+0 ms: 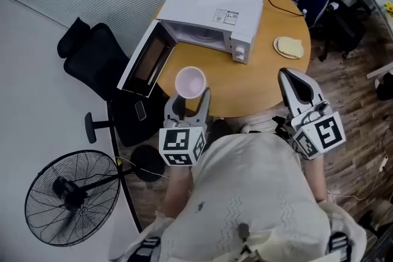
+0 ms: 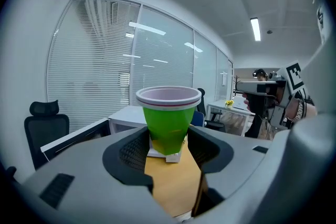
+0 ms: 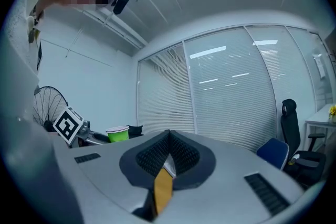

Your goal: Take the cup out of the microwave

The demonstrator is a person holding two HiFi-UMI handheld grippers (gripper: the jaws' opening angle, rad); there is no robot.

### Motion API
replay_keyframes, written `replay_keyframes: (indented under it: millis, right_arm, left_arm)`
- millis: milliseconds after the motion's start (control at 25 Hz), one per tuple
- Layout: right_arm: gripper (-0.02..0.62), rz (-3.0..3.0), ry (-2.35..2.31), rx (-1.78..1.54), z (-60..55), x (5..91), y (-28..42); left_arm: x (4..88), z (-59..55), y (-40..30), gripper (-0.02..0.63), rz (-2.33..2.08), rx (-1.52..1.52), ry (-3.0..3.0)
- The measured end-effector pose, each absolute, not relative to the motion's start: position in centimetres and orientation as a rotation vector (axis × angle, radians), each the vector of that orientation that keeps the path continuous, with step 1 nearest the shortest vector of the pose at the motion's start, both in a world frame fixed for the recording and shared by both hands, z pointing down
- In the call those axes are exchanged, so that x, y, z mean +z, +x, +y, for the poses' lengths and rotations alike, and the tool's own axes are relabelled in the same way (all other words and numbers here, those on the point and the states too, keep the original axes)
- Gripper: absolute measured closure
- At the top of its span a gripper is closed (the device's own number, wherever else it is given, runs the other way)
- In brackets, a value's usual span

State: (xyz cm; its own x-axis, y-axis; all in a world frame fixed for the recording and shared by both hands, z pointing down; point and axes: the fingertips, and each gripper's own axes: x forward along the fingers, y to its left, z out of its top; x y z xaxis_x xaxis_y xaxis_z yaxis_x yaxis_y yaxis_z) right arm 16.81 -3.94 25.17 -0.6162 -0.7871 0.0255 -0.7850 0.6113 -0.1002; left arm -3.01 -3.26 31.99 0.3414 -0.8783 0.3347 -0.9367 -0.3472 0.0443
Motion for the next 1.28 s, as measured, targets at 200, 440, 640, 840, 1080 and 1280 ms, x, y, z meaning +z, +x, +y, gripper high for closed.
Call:
replay_keyframes:
  millis: [200, 440, 640, 840, 1080, 1280]
  right_arm:
    - [0.588, 2.823, -1.346, -0.169, -3.4, 25.7, 16.0]
    - [0.588, 2.849, -1.314, -0.196, -2.6, 26.5, 14.8]
    - [0.589, 2.863, -1.311, -0.198, -2.7, 26.8, 14.8]
    - [0.589, 2.857, -1.311, -0.211, -2.8, 27.1, 14.8]
    - [0.589, 2.850, -1.318, -0.228, -3.1, 27.5, 15.3]
    - [0.589, 2.835, -1.332, -0.237, -3.4, 27.7, 15.9]
  left_arm:
    - [32.8, -2.6, -2.4, 0.357, -1.623, 0.388, 2.379]
    - [33.5, -2.2, -2.4, 0.357, -1.609, 0.393, 2.379]
    - [33.7, -2.1, -2.1, 0.357, -1.598, 0.397, 2.394]
    - [34.0, -2.1, -2.2, 0.357, -1.605, 0.401, 2.385]
    - [34.2, -2.2, -1.9, 0.356, -1.606, 0.415, 2.382]
    - [34.8, -2.2, -1.7, 0.357, -1.594, 0.436, 2.384]
